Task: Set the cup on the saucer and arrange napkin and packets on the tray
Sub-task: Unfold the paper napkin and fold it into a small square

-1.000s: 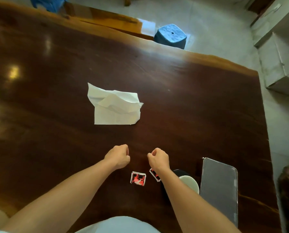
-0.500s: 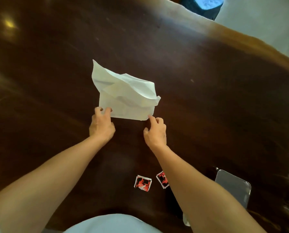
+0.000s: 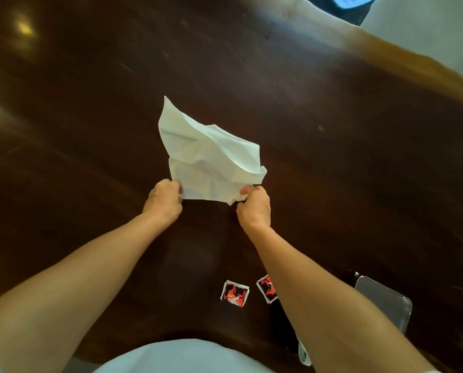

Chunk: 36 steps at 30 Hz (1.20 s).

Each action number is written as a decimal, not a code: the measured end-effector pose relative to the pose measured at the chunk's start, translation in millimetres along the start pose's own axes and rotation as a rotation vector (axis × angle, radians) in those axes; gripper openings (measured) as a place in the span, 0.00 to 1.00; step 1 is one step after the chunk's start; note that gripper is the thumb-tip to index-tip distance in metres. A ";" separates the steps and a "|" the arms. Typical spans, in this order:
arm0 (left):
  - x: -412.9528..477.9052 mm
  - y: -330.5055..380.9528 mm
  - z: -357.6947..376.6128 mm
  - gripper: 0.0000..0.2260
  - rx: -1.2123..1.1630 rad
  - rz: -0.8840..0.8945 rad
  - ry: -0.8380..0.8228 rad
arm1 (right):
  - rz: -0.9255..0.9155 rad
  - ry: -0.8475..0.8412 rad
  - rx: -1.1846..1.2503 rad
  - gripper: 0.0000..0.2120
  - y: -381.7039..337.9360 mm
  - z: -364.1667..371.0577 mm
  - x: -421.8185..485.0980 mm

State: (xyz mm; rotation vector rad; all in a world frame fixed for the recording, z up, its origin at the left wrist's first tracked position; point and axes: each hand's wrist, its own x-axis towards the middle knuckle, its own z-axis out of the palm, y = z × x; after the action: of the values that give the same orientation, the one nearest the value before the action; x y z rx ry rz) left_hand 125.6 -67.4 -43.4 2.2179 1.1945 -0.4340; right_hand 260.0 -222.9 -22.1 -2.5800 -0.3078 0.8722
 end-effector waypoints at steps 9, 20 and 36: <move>-63.7 18.5 -12.5 0.03 -0.160 0.266 0.129 | -0.113 0.094 -0.224 0.12 23.1 -15.4 -64.9; -128.0 75.5 -54.8 0.04 -0.355 0.646 0.222 | -0.390 0.159 0.077 0.07 -10.3 -36.9 -128.2; -158.6 102.9 -170.7 0.04 -0.676 0.692 0.616 | -0.380 0.378 0.117 0.09 43.0 -108.2 -154.8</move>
State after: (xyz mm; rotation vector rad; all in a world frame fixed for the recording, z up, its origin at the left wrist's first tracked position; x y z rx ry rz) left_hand 127.0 -108.3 208.0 1.9941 0.5990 0.8553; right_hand 209.4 -344.4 120.0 -2.3976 -0.5877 0.2550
